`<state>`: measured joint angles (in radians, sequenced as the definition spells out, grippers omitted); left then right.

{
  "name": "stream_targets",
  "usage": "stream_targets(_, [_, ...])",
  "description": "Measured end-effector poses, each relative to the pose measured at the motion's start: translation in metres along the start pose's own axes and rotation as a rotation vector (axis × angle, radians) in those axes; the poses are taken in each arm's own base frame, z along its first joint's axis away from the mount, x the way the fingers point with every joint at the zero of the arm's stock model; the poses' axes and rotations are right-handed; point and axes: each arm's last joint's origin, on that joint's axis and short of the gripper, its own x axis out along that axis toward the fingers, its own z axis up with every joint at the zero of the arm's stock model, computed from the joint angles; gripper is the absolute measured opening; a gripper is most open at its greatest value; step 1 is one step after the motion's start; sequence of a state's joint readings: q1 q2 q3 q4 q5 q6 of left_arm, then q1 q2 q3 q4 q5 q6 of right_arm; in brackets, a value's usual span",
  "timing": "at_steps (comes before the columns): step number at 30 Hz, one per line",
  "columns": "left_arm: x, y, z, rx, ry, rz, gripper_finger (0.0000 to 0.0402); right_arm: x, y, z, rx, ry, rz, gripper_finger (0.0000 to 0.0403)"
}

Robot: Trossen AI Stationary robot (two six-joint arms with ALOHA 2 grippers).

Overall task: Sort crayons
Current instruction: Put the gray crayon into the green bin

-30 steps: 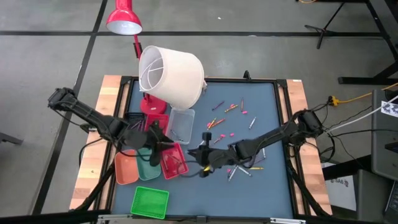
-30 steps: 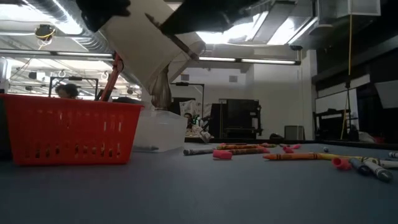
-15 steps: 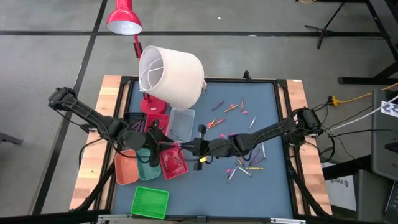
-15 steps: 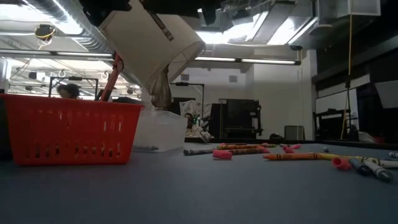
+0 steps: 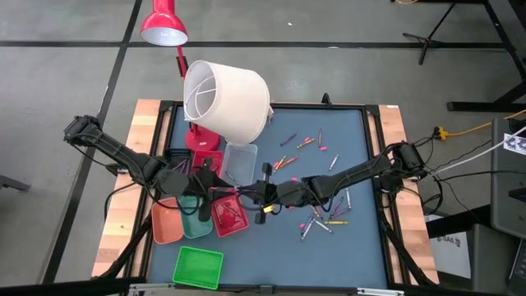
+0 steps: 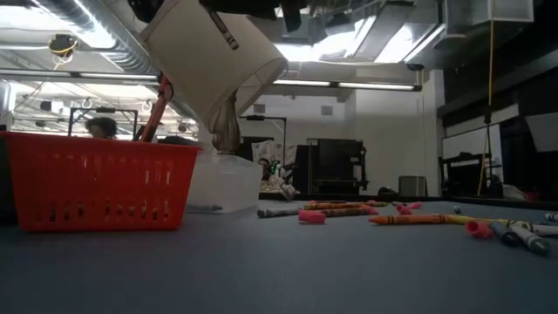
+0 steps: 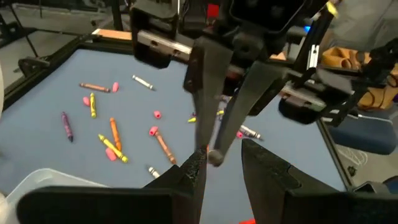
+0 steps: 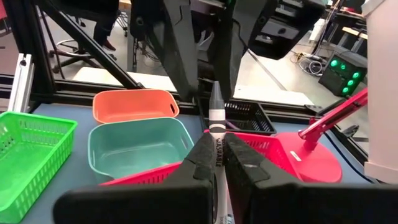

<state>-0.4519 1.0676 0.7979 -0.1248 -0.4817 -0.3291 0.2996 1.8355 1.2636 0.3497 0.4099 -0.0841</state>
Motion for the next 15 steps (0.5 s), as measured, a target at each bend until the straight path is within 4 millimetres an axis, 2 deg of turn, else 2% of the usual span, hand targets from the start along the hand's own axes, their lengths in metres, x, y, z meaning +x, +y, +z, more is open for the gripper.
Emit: stream_targets(15, [0.0015,0.0032,0.0016,-0.008,-0.009,0.02,0.0086,-0.0001,-0.0012,0.0067,0.029,-0.064,-0.008,0.0015])
